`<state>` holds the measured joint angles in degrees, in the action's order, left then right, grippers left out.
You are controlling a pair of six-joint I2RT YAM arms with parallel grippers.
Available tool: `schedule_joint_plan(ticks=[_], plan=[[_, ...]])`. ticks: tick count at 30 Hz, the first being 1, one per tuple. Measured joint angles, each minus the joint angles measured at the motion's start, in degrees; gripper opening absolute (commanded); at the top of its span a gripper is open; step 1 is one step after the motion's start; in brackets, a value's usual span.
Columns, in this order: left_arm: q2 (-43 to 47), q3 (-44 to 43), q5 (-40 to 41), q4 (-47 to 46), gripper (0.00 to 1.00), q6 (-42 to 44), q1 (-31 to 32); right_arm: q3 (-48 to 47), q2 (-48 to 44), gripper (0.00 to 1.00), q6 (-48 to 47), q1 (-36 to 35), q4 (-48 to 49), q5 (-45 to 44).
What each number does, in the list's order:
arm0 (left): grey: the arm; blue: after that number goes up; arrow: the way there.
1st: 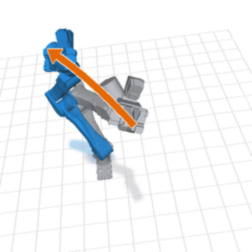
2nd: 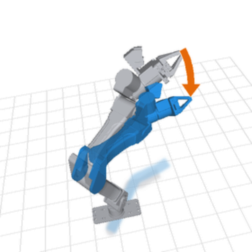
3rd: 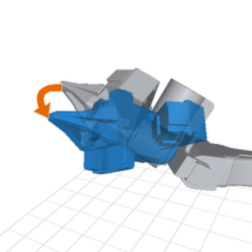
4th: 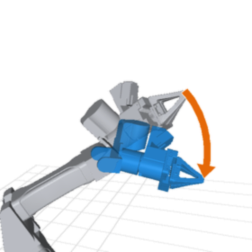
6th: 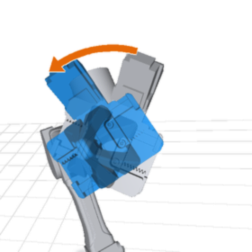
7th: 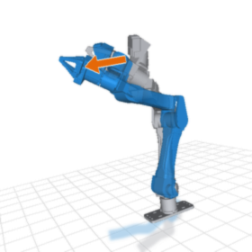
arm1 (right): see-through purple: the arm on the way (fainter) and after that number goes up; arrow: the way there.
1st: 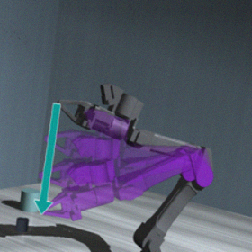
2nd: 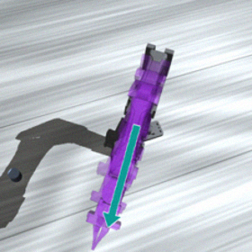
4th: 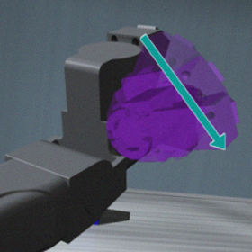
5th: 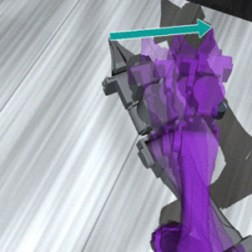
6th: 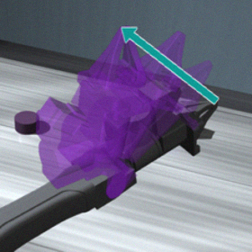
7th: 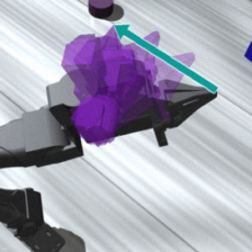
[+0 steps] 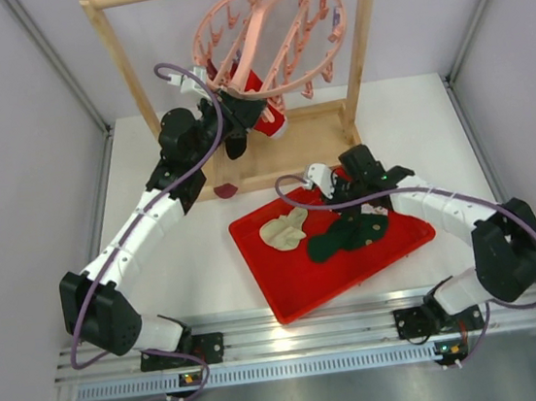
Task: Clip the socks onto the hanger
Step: Pick up the sock from the bin.
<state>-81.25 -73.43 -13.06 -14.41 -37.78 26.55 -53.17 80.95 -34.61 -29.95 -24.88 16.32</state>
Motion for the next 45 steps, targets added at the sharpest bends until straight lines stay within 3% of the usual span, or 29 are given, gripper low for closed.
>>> schedule_joint_plan(ticks=[2, 5, 6, 9, 17, 19, 24, 33, 38, 39, 45], plan=[[0.00, 0.00, -0.02, 0.00, 0.00, 0.00, 0.00, 0.31, 2.21, 0.11, -0.57, -0.96, 1.44, -1.64], [0.00, 0.00, -0.07, 0.00, 0.00, 0.00, -0.02, 0.11, 4.79, 0.29, -0.28, -1.68, 3.39, -4.09], [0.00, 0.00, -0.07, 0.00, 0.00, 0.00, -0.02, -0.26, 5.55, 0.42, 0.35, -1.77, 3.45, -5.09], [0.00, 0.02, -0.09, 0.02, 0.00, 0.02, -0.04, -0.55, 5.90, 0.54, 1.88, -1.77, 4.22, -6.95], [0.00, 0.07, -0.11, 0.02, 0.00, 0.00, -0.04, -0.52, 5.70, 0.52, 9.20, 0.04, 4.83, -8.72], [0.00, 0.07, -0.11, 0.02, 0.00, 0.02, -0.07, -0.52, 5.81, 0.57, 12.61, 2.16, 5.99, -9.57], [0.00, 0.07, -0.11, 0.02, 0.00, 0.02, -0.15, -0.28, 6.71, 0.57, 21.22, 6.32, 8.07, -13.16], [0.00, 0.20, 0.11, 0.09, 0.00, 0.02, -0.22, -0.13, 11.65, 0.64, 37.83, 6.84, 10.05, -17.99], [0.00, 0.20, 0.28, 0.31, 0.00, 0.02, -0.28, -0.15, 14.23, 0.57, 42.42, 6.84, 10.45, -19.32], [0.00, 0.20, 0.28, 0.33, 0.00, 0.02, -0.28, -0.20, 14.27, 0.44, 42.93, 6.84, 10.60, -19.58], [0.00, 0.20, 0.31, 0.37, 0.00, 0.00, -0.33, -0.55, 14.69, 0.00, 43.67, 6.82, 11.69, -19.19]])
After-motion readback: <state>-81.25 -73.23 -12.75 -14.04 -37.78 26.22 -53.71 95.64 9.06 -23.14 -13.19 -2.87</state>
